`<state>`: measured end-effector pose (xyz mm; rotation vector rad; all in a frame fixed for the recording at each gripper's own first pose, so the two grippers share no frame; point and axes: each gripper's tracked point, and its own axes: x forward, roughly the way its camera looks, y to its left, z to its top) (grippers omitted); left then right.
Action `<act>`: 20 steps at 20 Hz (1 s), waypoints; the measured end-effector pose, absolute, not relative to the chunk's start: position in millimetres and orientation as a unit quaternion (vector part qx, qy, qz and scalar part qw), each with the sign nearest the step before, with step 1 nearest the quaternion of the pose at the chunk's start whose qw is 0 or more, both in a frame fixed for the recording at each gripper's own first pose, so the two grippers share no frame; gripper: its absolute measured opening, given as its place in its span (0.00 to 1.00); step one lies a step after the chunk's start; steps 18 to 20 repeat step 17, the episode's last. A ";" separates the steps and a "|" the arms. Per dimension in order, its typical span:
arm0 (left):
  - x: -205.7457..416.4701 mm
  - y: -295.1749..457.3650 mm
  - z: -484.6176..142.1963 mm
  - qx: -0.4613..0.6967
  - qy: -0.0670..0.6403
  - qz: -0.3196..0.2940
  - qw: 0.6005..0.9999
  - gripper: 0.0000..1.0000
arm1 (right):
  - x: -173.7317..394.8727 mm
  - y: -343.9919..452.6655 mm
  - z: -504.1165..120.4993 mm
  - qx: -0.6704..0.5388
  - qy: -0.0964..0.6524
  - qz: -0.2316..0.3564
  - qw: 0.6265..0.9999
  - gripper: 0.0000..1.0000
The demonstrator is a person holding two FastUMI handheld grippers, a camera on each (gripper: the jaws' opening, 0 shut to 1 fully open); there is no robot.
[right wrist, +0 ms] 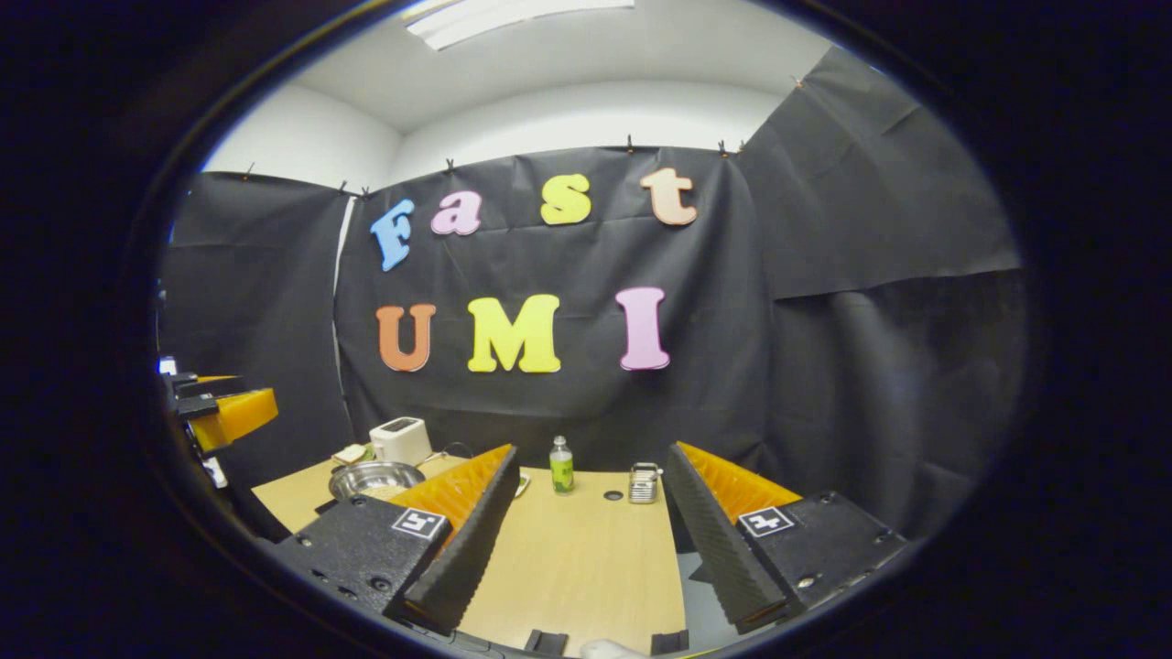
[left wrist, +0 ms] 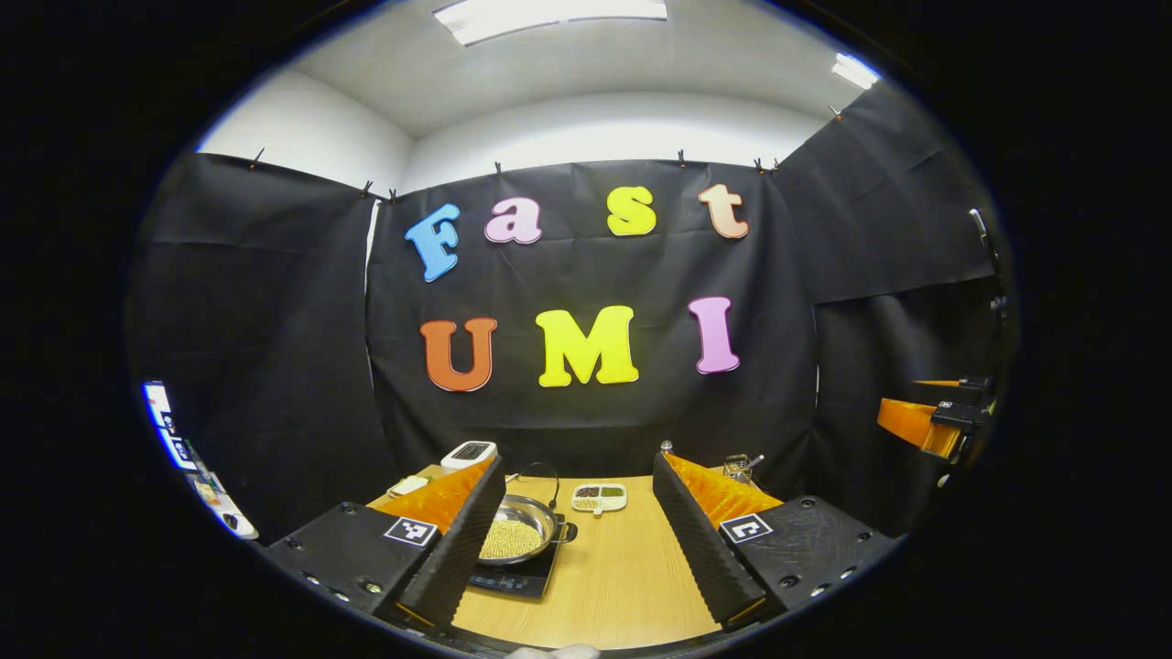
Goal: First push the handle of the pot to place it horizontally, then grasp the pot with both hands and set it on the induction cooktop.
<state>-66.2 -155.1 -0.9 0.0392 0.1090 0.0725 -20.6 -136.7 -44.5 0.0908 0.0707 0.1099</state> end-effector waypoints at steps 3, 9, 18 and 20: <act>-66.2 -153.4 1.1 0.022 0.052 0.034 0.998 0.96 | -20.1 -135.7 -41.7 0.050 0.035 0.056 0.997 0.96; -67.2 -147.8 0.6 0.023 0.050 0.032 0.998 0.96 | -19.0 -137.5 -40.7 0.045 0.037 0.052 0.997 0.96; -67.1 -149.9 3.5 0.024 0.047 0.022 0.998 0.96 | -22.8 -137.6 -36.4 0.041 0.032 0.047 0.998 0.97; -67.1 -149.9 3.5 0.024 0.047 0.022 0.998 0.96 | -22.8 -137.6 -36.4 0.041 0.032 0.047 0.998 0.97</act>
